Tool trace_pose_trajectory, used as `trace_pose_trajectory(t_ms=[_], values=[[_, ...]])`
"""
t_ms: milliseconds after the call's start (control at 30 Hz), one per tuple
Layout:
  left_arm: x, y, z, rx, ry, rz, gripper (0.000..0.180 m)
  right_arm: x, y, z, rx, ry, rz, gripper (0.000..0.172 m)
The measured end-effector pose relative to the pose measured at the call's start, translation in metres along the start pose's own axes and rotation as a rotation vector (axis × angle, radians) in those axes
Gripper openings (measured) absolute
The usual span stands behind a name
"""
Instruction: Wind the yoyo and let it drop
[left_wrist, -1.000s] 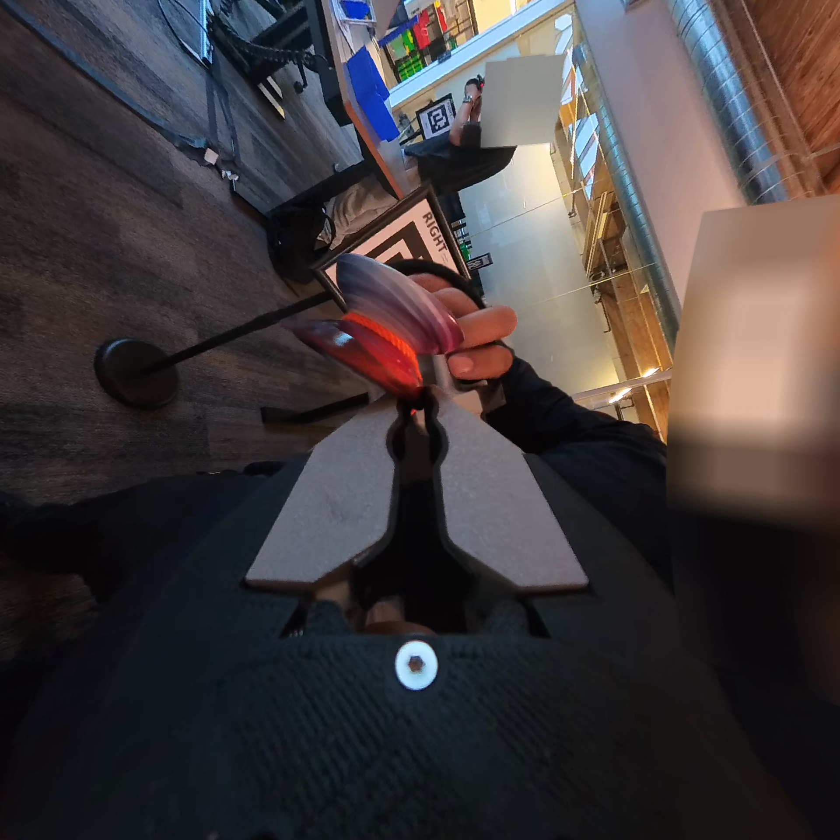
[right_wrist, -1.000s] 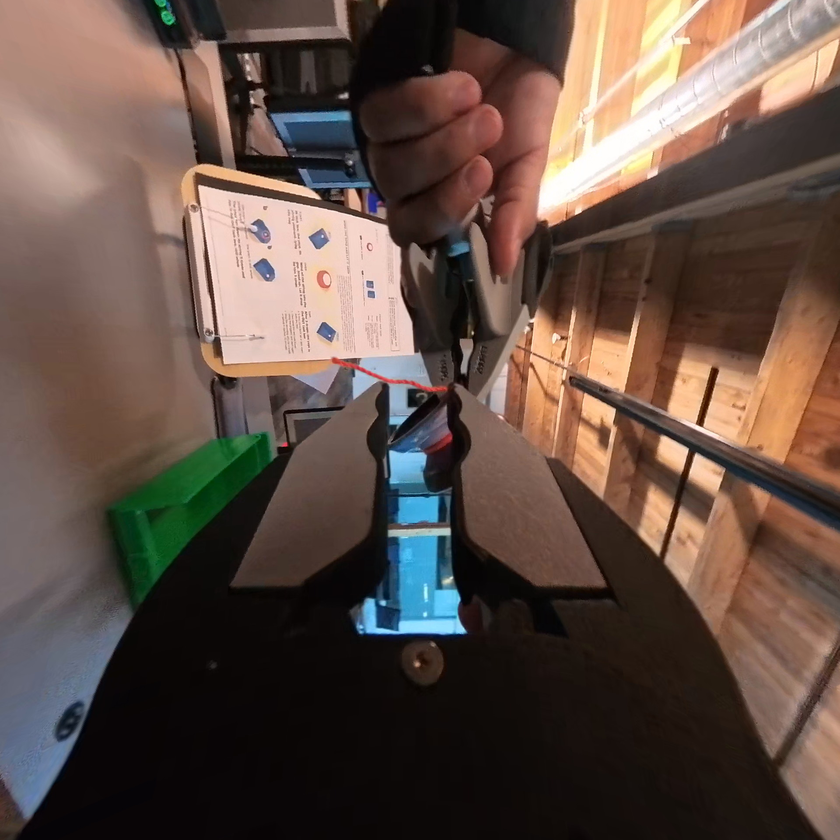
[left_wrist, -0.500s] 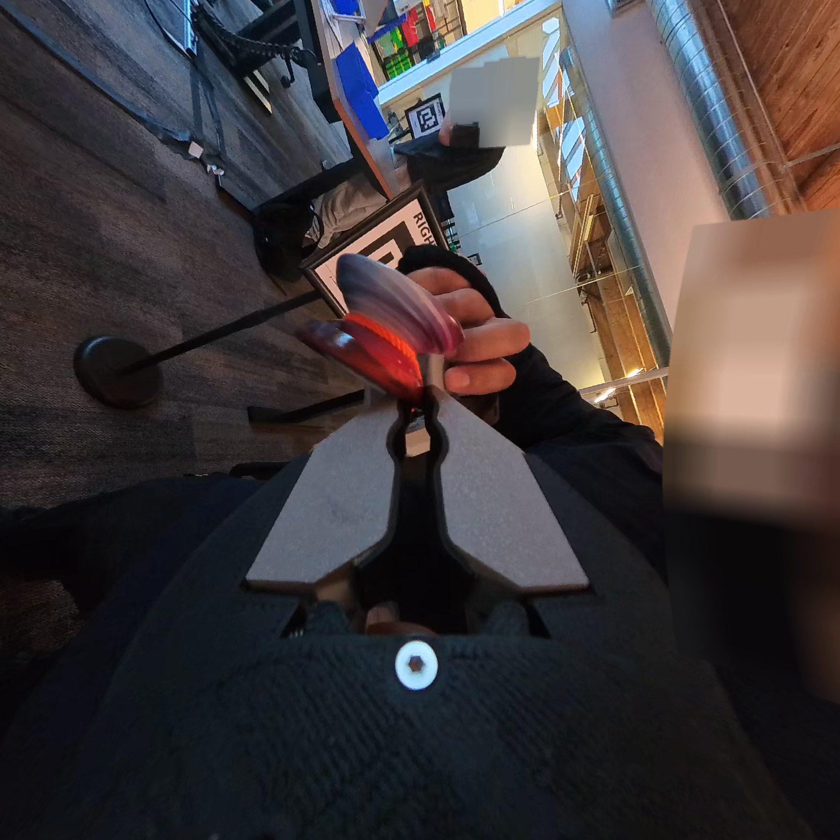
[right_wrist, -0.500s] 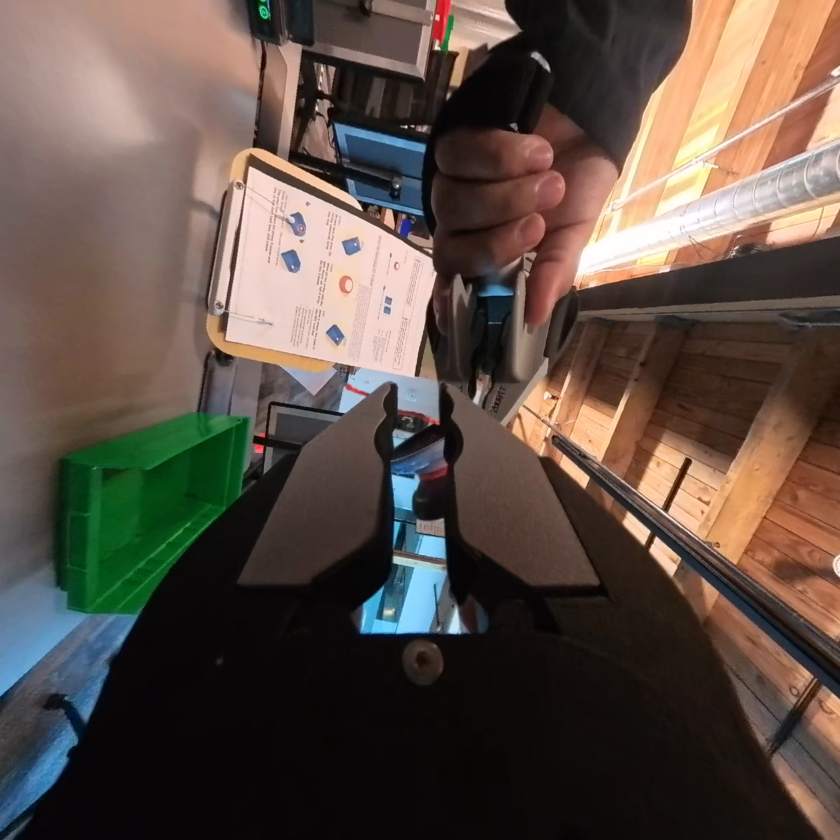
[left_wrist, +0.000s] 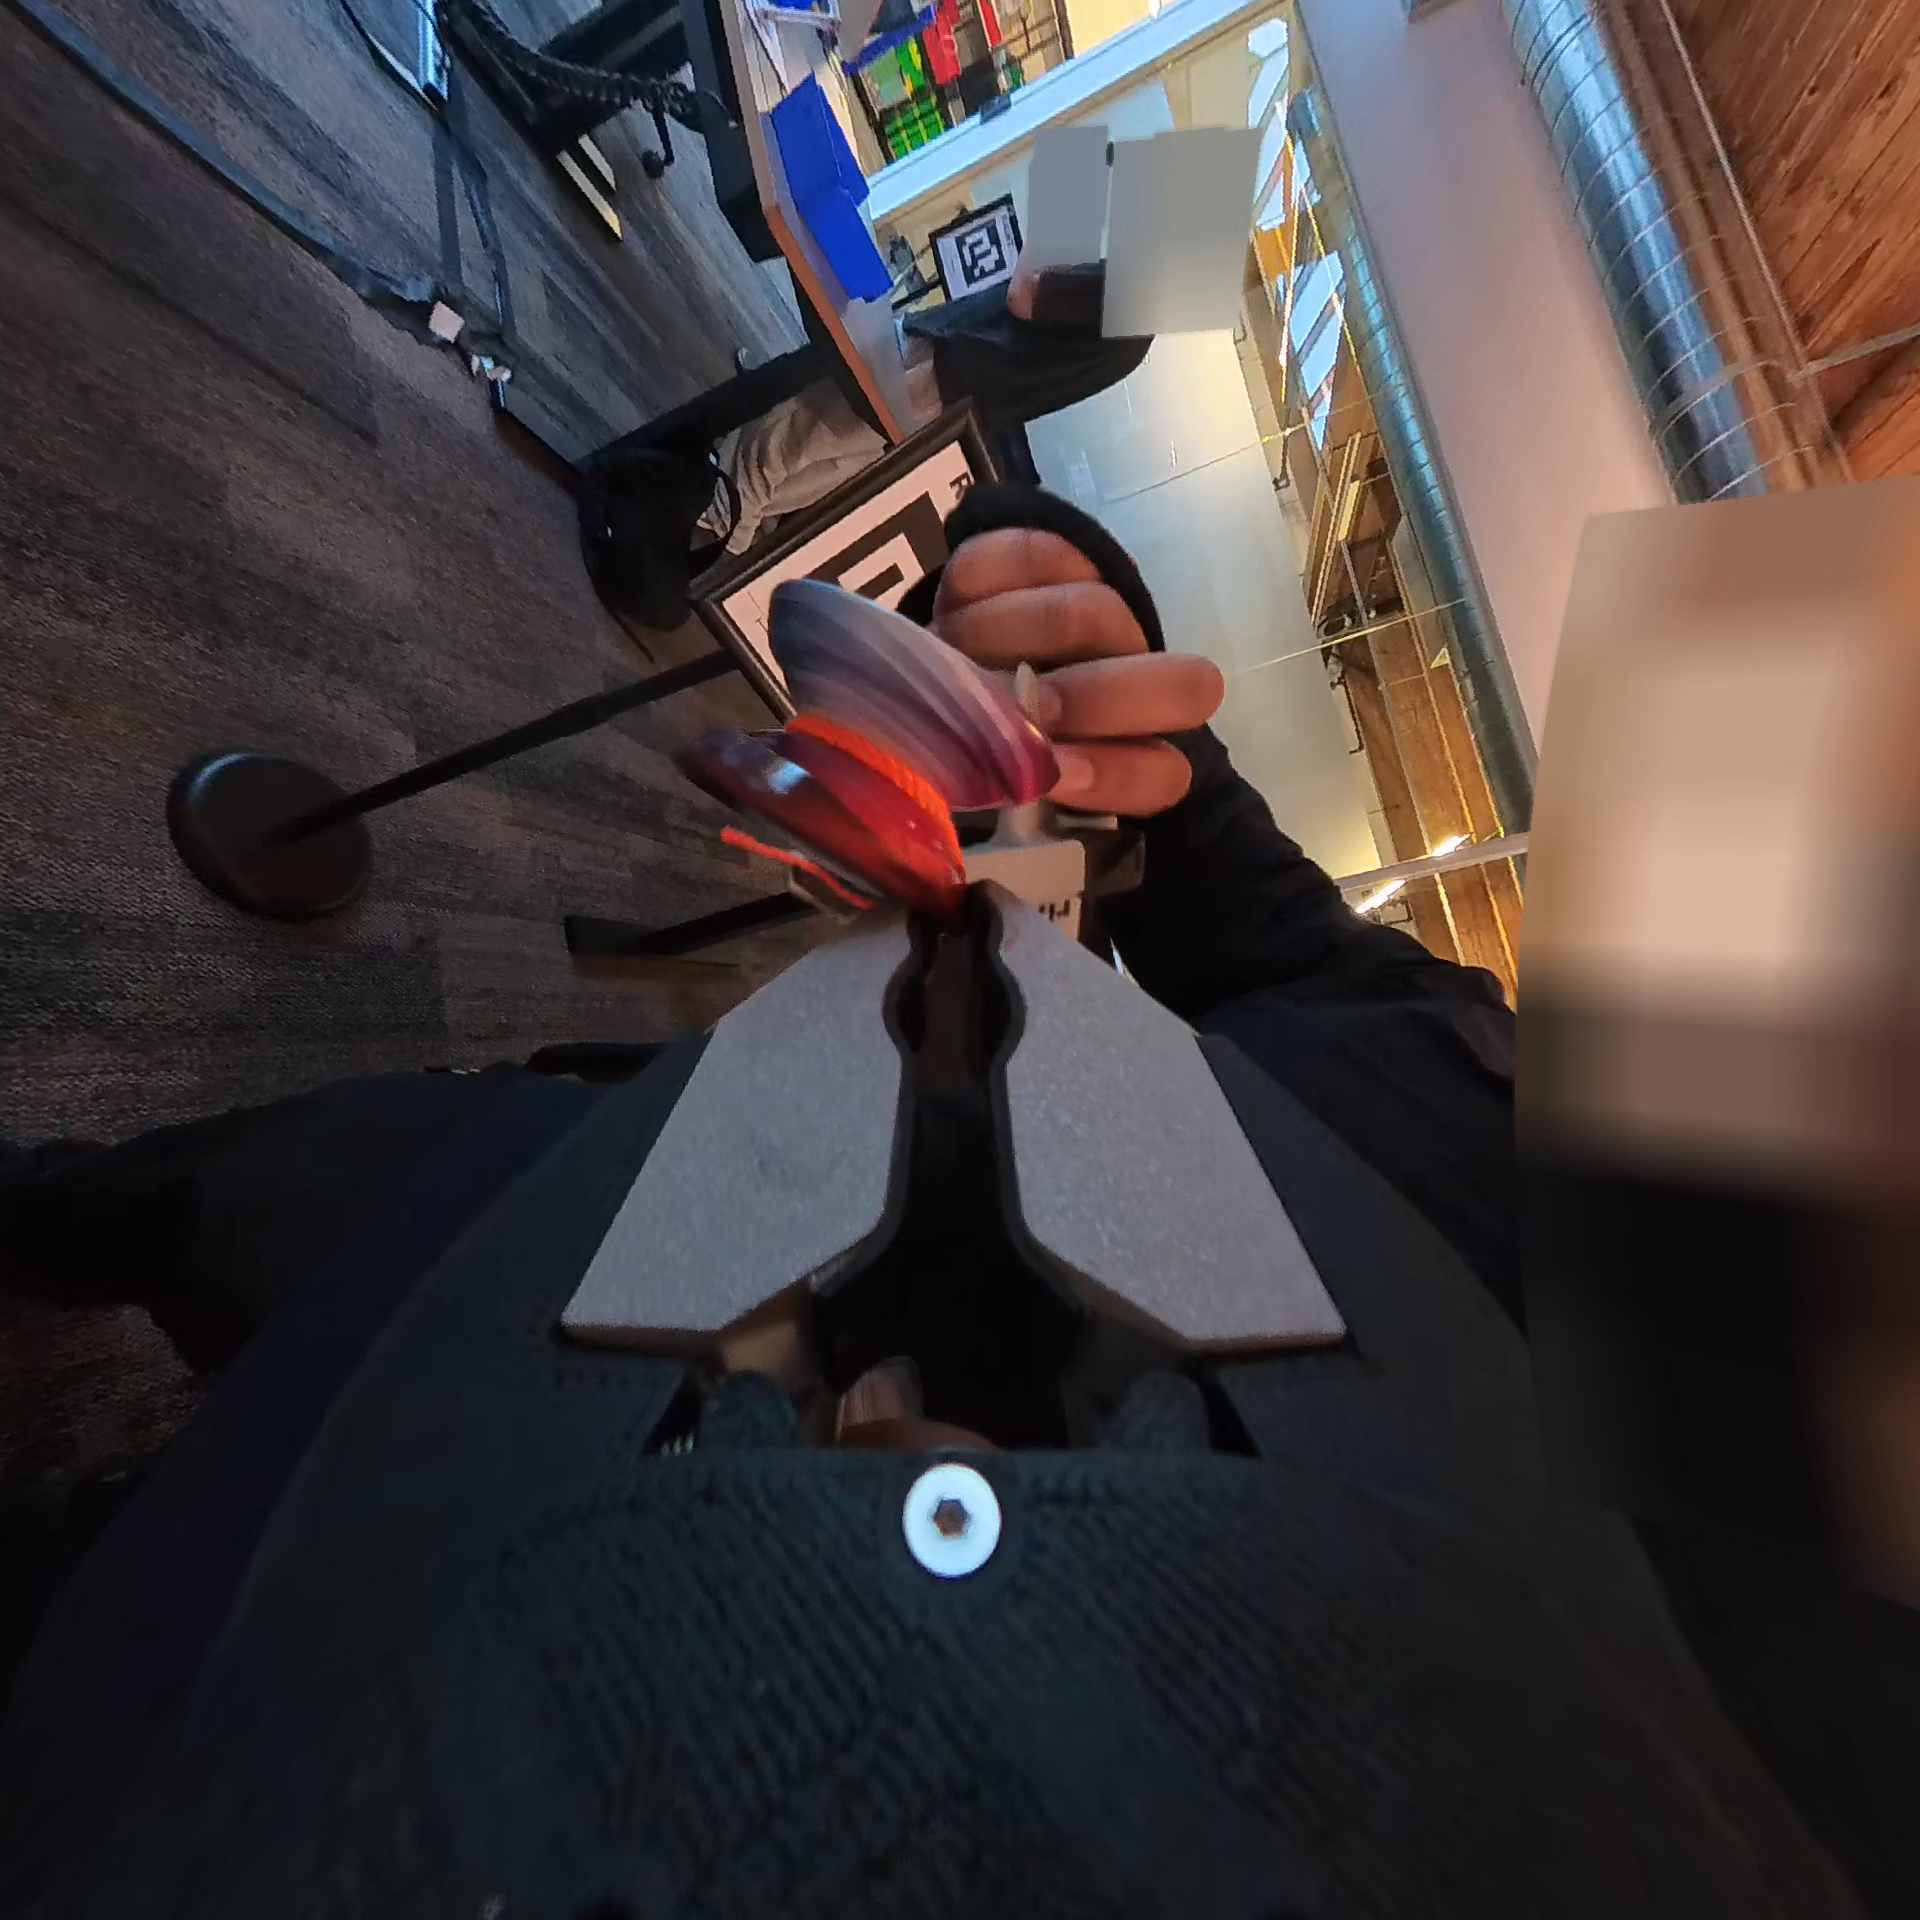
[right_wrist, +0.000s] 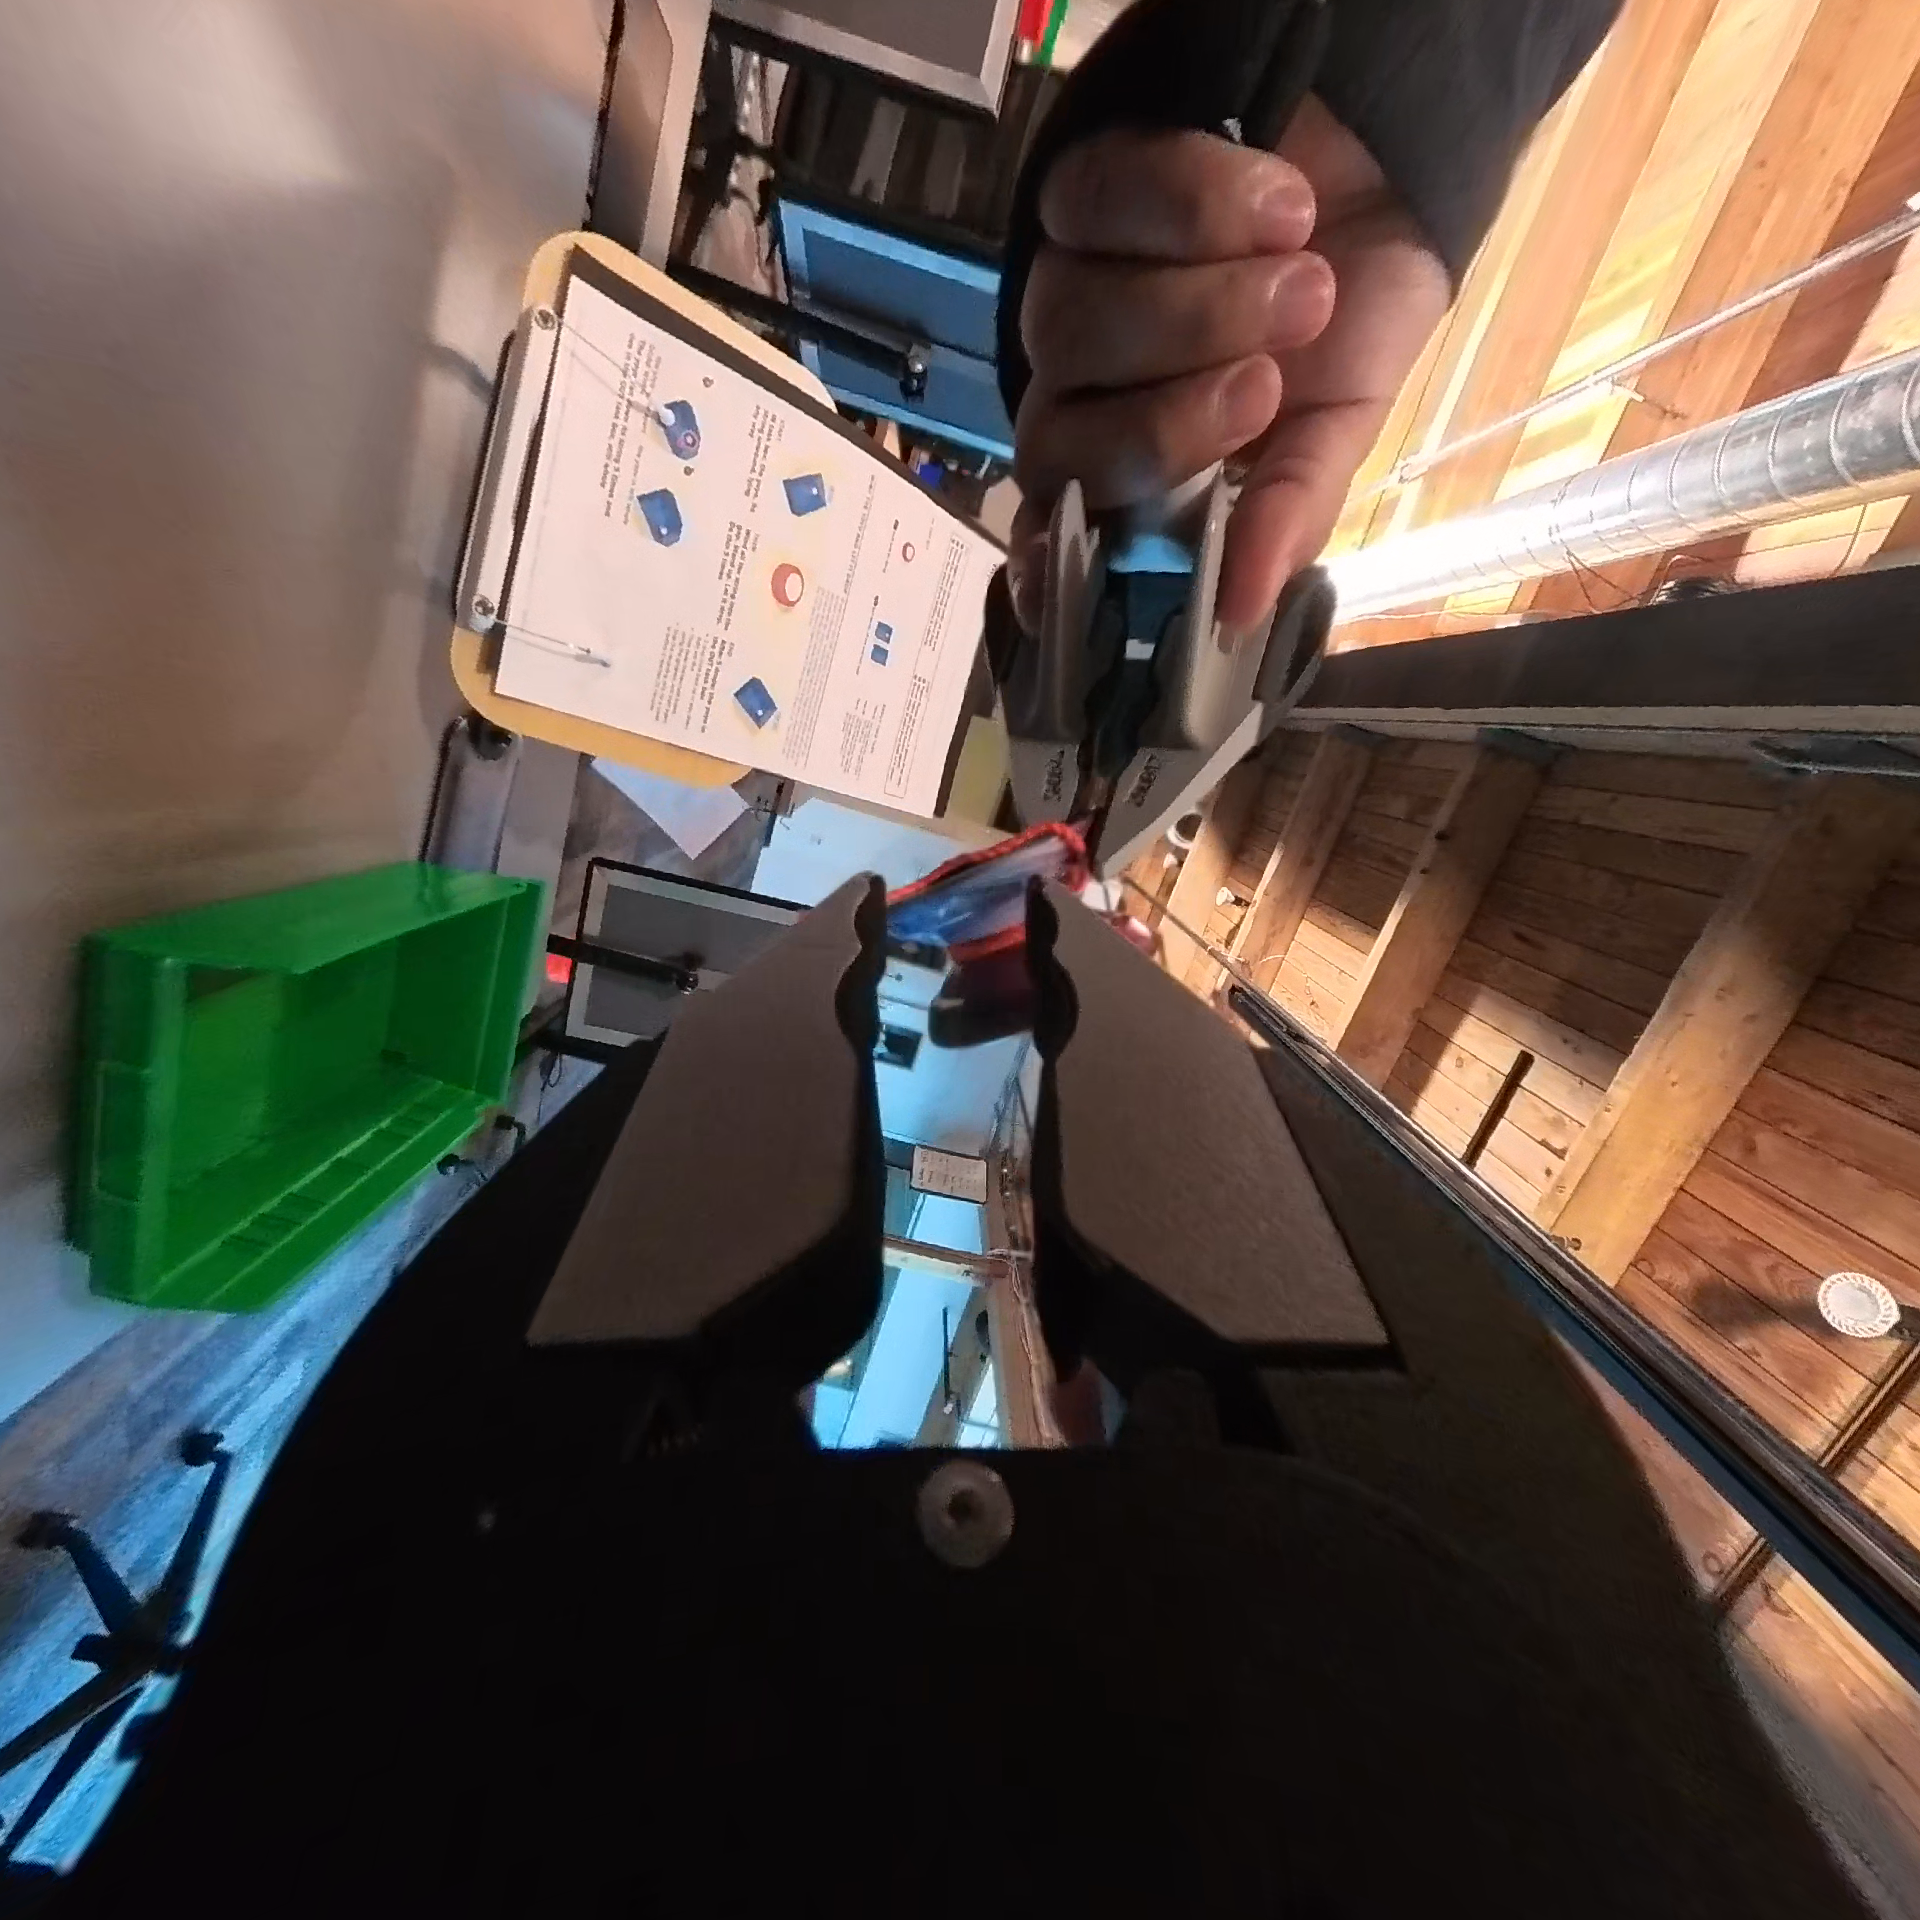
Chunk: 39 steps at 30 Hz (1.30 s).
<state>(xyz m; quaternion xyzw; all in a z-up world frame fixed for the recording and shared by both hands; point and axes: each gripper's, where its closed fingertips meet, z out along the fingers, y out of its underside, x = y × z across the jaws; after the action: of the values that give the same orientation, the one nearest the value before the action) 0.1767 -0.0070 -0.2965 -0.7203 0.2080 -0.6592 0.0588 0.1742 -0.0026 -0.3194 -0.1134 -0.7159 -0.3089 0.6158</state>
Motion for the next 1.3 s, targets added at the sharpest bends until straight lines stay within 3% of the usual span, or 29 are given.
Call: trace_pose_trajectory(t_ms=[267,400,733,1300], values=[[-0.002,-0.001,-0.006,-0.006,-0.036,0.026,0.002,-0.003,0.004,-0.015,0.03,-0.011,0.037,0.027],[-0.001,0.003,-0.002,-0.027,-0.039,0.035,0.002,-0.002,0.008,-0.008,-0.005,0.019,0.033,0.027],[0.005,0.002,0.001,-0.028,-0.013,-0.014,0.002,0.0,-0.014,0.003,0.071,0.122,-0.009,0.024],[0.002,0.004,0.001,-0.021,-0.014,-0.043,0.002,0.005,-0.015,0.005,0.127,0.147,-0.052,0.027]])
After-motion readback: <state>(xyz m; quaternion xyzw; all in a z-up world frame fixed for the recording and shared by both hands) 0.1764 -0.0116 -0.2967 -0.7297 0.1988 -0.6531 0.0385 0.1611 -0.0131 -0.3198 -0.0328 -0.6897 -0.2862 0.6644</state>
